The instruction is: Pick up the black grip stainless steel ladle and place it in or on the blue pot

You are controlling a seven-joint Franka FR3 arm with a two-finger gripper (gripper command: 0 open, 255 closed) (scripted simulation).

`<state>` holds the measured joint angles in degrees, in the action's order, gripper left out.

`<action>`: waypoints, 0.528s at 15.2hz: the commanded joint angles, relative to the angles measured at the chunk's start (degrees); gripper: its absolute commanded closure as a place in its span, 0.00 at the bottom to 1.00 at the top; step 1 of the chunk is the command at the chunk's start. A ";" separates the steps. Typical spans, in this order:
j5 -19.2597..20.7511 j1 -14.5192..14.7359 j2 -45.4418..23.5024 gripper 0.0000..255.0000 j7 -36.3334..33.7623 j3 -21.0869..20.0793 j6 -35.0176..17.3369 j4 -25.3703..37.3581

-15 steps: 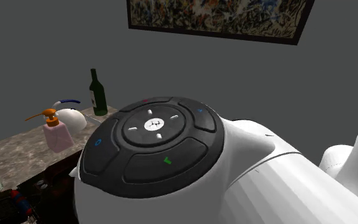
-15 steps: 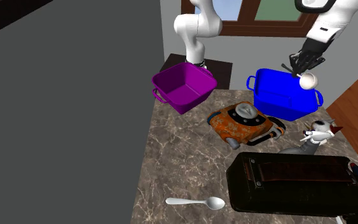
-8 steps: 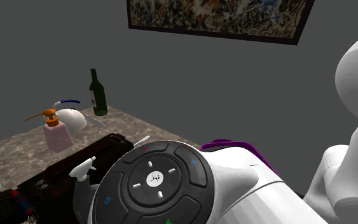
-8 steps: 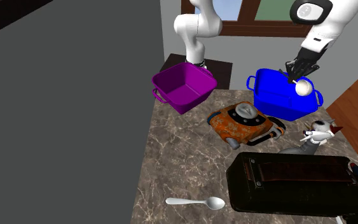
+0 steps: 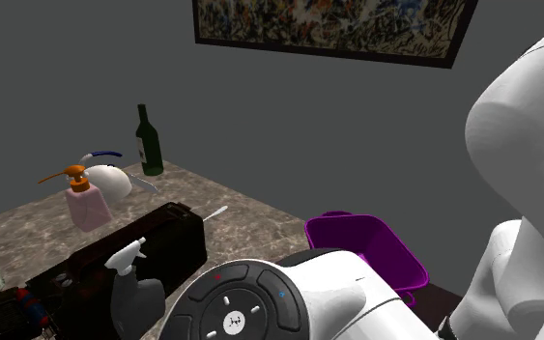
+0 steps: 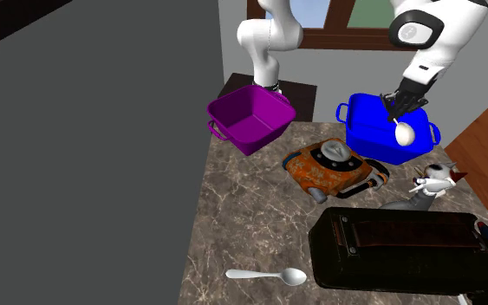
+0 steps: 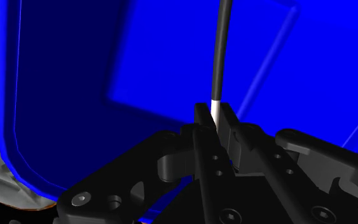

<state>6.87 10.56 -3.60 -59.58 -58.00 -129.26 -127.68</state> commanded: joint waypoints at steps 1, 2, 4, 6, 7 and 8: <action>0.27 0.09 -0.32 1.00 -0.23 0.01 -0.10 -0.09; 0.27 0.09 -0.32 1.00 -0.23 0.01 -0.10 -0.09; 0.27 0.08 -0.32 1.00 -0.23 0.01 -0.10 -0.09; 0.24 0.06 -0.29 0.00 -0.18 0.02 -0.06 -0.06; 0.16 0.03 -0.22 0.00 -0.10 0.02 -0.09 -0.12; 0.13 0.02 -0.19 0.00 -0.08 0.01 -0.08 -0.12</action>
<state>7.05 10.60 -3.82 -59.70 -57.99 -129.34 -127.75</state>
